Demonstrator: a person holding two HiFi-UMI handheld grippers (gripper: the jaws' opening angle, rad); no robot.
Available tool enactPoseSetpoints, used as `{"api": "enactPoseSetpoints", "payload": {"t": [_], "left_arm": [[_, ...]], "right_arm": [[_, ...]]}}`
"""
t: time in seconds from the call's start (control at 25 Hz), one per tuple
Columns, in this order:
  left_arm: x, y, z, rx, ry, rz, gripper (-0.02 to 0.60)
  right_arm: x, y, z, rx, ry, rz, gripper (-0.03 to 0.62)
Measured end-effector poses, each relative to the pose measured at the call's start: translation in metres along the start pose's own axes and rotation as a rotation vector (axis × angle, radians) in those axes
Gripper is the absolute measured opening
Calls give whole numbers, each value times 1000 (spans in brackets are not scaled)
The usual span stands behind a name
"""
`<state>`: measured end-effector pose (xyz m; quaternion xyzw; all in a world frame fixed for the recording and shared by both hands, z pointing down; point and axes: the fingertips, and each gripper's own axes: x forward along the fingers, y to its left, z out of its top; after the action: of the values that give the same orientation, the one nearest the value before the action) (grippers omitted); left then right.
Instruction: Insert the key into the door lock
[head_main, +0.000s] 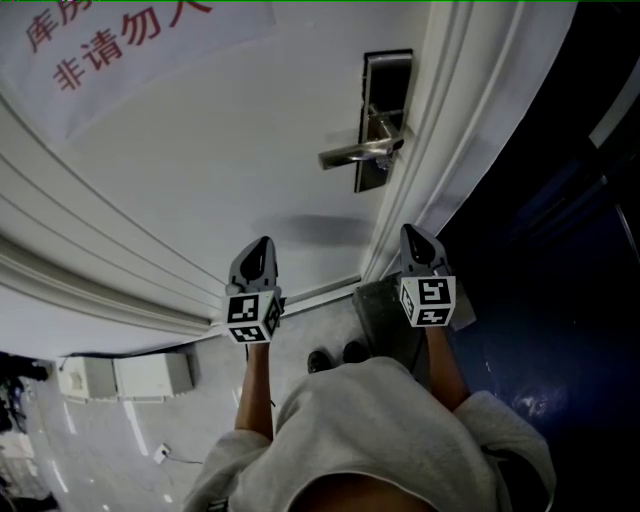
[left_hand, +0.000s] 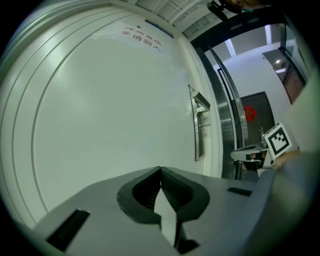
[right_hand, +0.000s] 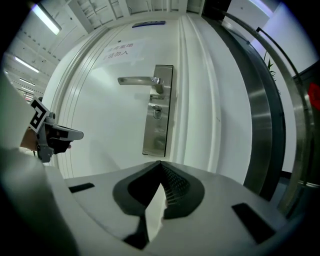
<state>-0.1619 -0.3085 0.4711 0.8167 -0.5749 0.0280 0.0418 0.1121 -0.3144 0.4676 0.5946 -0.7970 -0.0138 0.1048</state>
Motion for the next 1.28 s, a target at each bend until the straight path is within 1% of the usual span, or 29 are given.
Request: {"api": "enactPoseSetpoints", "payload": {"t": [0.2, 0.52, 0.64, 0.76, 0.92, 1.28], "left_arm": [[-10, 8, 0, -5, -3, 40, 18], [-43, 43, 1, -12, -13, 169, 18], [-54, 55, 4, -10, -17, 209, 18], [-62, 65, 6, -6, -21, 241, 18], [-62, 66, 6, -6, -22, 250, 18], [-50, 57, 9, -7, -30, 226, 18]], "right_arm": [[14, 21, 13, -26, -27, 66, 21], [43, 68, 36, -69, -78, 198, 21], [49, 81, 40, -70, -86, 229, 21], [55, 87, 43, -74, -93, 242, 21], [59, 88, 46, -78, -98, 246, 21], [61, 83, 46, -74, -100, 239, 21]]}}
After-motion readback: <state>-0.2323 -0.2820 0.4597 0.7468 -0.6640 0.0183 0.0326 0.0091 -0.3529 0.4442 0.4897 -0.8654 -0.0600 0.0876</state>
